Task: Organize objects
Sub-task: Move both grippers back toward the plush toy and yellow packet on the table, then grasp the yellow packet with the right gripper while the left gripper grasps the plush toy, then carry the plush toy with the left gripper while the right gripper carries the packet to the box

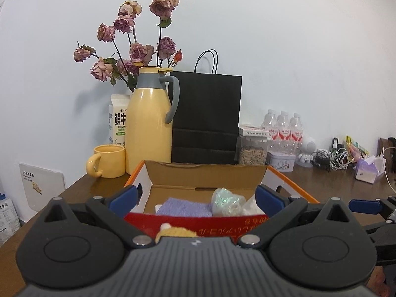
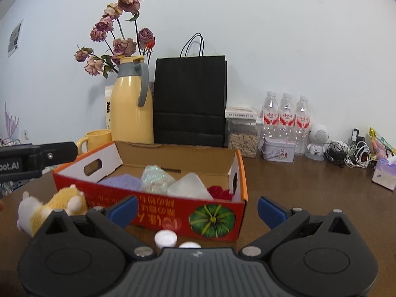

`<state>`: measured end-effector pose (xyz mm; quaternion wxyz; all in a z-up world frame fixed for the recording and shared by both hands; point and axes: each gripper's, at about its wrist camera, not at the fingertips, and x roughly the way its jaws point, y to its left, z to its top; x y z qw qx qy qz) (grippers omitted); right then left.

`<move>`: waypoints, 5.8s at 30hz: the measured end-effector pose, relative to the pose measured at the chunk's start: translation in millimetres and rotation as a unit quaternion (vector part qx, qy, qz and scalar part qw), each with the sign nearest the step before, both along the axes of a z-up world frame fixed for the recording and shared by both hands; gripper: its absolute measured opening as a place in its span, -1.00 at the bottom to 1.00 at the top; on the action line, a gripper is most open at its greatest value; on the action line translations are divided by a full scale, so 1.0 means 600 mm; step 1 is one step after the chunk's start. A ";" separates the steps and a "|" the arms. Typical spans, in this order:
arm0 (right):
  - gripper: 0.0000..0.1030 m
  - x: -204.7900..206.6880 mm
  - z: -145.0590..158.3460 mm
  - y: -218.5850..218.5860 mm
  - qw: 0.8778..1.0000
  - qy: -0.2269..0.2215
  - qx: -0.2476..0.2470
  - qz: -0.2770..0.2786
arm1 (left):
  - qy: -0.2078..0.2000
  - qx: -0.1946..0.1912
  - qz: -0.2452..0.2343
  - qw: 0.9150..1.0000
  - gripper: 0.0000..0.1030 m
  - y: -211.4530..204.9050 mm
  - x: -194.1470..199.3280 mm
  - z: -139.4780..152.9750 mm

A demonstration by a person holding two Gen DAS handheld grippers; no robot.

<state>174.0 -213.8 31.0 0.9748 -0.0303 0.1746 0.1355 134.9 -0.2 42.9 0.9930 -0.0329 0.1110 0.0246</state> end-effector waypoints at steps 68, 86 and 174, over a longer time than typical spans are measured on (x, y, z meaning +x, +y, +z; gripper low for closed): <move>-0.96 -0.043 -0.060 0.003 0.994 0.066 -0.002 0.086 | 0.072 0.005 0.064 0.995 1.00 0.094 -0.105 -0.048; -0.96 -0.078 -0.045 -0.019 0.999 -0.020 0.019 0.030 | 0.094 0.067 0.002 0.993 1.00 0.043 -0.032 -0.042; -0.95 0.205 0.004 0.090 0.999 -0.041 0.022 0.021 | 0.053 0.050 0.028 0.997 -0.02 0.000 0.254 -0.010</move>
